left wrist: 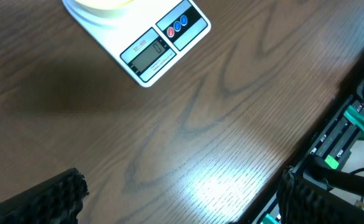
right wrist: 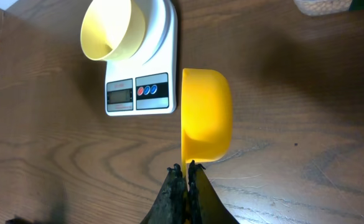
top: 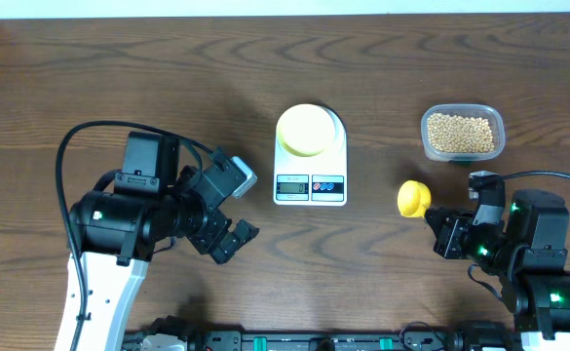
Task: Scoop item into bowl and weigh 50g on scale
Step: 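Retract the left gripper from the scale to a hover pose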
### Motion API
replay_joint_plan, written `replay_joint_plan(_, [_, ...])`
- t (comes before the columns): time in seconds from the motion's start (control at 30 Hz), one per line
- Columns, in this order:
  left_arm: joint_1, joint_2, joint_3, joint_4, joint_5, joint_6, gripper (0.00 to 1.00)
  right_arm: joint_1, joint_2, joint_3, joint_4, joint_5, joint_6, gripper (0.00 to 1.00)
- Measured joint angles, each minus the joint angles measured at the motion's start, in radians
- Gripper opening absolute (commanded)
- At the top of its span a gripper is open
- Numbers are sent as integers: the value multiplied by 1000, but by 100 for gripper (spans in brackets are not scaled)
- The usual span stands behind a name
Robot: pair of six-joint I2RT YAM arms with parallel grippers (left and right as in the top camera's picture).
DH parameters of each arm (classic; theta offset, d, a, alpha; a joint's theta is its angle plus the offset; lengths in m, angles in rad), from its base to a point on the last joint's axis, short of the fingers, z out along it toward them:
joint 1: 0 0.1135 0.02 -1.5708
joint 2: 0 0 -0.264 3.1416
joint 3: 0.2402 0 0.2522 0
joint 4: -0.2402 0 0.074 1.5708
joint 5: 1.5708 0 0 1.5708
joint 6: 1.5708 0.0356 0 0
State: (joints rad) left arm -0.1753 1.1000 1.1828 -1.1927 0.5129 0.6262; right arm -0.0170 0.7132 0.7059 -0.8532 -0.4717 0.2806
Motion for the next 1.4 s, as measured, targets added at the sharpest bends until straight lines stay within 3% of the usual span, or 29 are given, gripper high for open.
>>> replay_joint_plan(0.53, [2,2,0,7,-109,29,100,0,0,0,-1,0,0,1])
replay_joint_plan(1.13, [2,2,0,11,-93,29,100,0,0,0,13,1,-33,1])
replay_joint_plan(1.4, [2,2,0,11,-93,29,100,0,0,0,37,21,-119,1])
